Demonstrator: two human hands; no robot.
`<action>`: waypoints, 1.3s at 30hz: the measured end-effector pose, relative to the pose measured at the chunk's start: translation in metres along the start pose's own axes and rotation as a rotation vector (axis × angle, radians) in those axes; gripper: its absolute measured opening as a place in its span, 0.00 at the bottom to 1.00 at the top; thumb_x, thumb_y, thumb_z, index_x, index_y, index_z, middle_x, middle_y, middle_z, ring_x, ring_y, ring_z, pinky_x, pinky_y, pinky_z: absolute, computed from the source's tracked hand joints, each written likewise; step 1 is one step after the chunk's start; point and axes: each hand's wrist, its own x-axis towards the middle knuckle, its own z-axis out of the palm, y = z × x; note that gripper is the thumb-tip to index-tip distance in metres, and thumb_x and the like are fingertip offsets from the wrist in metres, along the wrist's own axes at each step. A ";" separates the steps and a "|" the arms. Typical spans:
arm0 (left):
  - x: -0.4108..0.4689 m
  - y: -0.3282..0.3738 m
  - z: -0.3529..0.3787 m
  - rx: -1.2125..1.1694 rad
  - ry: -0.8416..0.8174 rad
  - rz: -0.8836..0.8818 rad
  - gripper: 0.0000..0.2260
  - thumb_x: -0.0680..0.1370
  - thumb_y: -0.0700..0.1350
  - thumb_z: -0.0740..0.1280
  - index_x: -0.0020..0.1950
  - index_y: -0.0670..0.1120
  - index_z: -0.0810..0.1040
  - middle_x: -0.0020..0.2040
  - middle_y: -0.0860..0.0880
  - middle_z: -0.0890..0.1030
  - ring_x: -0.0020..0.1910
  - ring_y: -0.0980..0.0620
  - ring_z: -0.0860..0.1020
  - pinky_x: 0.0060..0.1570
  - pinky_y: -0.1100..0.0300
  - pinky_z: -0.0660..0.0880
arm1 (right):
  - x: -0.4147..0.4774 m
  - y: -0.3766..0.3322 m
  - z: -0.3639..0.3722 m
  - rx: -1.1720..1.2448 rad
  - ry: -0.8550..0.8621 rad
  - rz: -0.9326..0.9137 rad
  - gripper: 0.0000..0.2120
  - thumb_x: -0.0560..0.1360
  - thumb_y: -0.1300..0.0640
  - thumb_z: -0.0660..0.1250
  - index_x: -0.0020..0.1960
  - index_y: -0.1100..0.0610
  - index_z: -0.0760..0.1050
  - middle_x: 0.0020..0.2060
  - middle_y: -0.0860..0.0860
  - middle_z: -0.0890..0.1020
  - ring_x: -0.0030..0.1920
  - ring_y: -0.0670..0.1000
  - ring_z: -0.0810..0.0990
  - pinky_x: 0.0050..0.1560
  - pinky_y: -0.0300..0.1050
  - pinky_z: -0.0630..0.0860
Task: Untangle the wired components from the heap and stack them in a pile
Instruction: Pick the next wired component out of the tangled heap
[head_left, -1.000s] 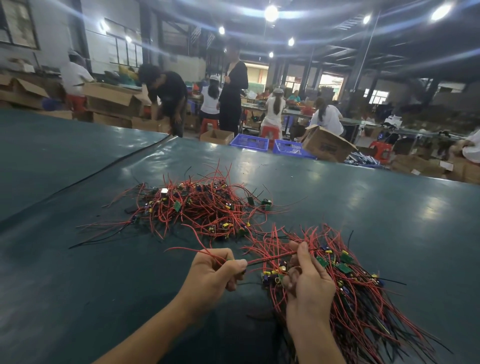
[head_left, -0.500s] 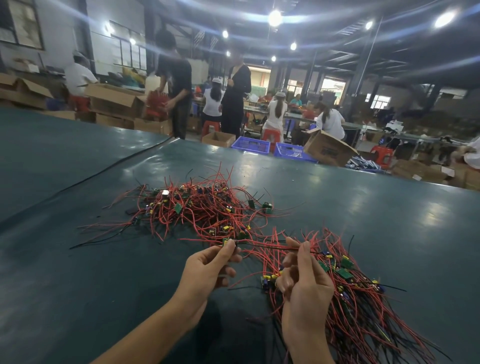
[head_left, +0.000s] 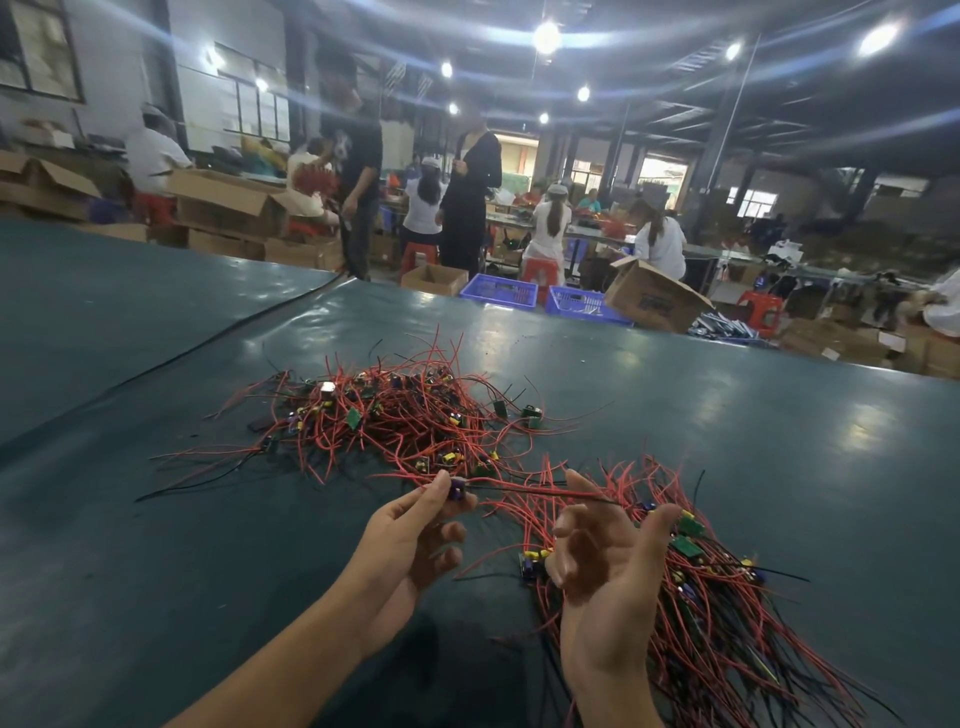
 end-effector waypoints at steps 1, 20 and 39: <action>0.001 0.001 -0.001 -0.022 -0.009 -0.015 0.11 0.65 0.54 0.73 0.39 0.47 0.85 0.41 0.48 0.84 0.29 0.56 0.76 0.27 0.63 0.75 | 0.000 0.001 -0.001 0.015 -0.008 0.028 0.40 0.69 0.24 0.53 0.47 0.58 0.84 0.29 0.53 0.76 0.23 0.46 0.66 0.23 0.36 0.63; -0.004 -0.005 0.005 0.137 -0.294 -0.297 0.14 0.72 0.54 0.67 0.38 0.45 0.85 0.32 0.49 0.79 0.29 0.54 0.76 0.35 0.60 0.73 | -0.002 0.015 0.008 -0.360 -0.084 0.234 0.27 0.66 0.41 0.72 0.33 0.68 0.80 0.29 0.63 0.74 0.32 0.56 0.71 0.34 0.47 0.71; -0.010 -0.011 0.004 0.378 -0.307 -0.089 0.22 0.69 0.66 0.68 0.54 0.52 0.84 0.39 0.49 0.82 0.36 0.55 0.79 0.40 0.61 0.74 | -0.004 0.012 0.011 -0.377 -0.174 0.099 0.12 0.70 0.51 0.68 0.34 0.55 0.86 0.33 0.56 0.85 0.37 0.52 0.85 0.39 0.37 0.80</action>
